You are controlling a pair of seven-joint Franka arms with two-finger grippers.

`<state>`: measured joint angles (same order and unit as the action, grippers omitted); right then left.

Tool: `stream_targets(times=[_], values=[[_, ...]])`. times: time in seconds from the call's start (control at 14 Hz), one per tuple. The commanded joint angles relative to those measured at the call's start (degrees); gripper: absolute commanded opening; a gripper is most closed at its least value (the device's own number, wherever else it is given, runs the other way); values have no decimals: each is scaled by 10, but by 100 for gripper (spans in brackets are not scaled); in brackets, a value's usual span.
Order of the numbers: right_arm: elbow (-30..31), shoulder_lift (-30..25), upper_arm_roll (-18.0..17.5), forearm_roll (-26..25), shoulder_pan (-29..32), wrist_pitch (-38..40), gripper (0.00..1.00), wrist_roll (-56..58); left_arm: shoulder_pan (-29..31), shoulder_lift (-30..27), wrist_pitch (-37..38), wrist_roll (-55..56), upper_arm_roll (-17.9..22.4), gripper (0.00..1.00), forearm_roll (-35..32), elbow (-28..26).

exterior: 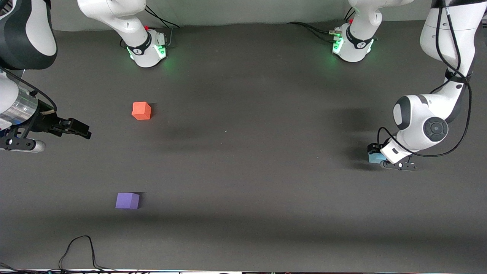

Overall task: Place blue block between orange and purple blocks
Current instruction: 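Lift the blue cube and carry it toward the table middle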

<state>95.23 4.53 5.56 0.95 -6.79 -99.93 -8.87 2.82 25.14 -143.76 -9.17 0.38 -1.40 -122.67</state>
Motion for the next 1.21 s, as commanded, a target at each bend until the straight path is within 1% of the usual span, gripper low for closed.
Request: stream_targets(times=[0.0, 0.14, 0.21, 0.5, 0.57, 0.71, 0.79, 0.86, 1.0, 1.07, 1.14], values=[[-19, 7, 2, 10, -3, 11, 100, 3, 2, -8, 1, 9, 0, 41, -1, -5], [-22, 7, 0, 10, -4, 9, 100, 3, 2, -14, 8, 6, 0, 41, -1, 11], [-22, 7, -1, 10, -5, 7, 100, 4, 3, -21, 42, 4, 0, 41, -2, 32], [-22, 4, -5, 9, -6, 7, 100, 4, -6, -47, 259, 13, -2, 41, -5, 184], [-22, 5, -5, 9, -7, 7, 100, 5, -15, -48, 317, 40, -6, 41, -6, 230], [-22, 6, -5, 13, -6, 5, 100, 3, -73, -41, 414, 117, -8, 41, -4, 319], [-22, 7, -5, 25, -6, 5, 100, 3, -108, -35, 442, 169, -8, 41, -2, 350], [-22, 7, -4, 33, -5, 5, 100, 4, -146, -29, 449, 225, -9, 41, 2, 369], [-21, 7, -3, 33, -5, 5, 100, 10, -224, -12, 443, 336, -13, 41, 4, 393], [-22, 8, -3, 32, -5, 5, 100, 11, -262, 3, 441, 391, -18, 41, 6, 402], [-22, 8, -3, 32, -5, 4, 100, 11, -295, 26, 428, 441, -26, 41, 5, 424]])
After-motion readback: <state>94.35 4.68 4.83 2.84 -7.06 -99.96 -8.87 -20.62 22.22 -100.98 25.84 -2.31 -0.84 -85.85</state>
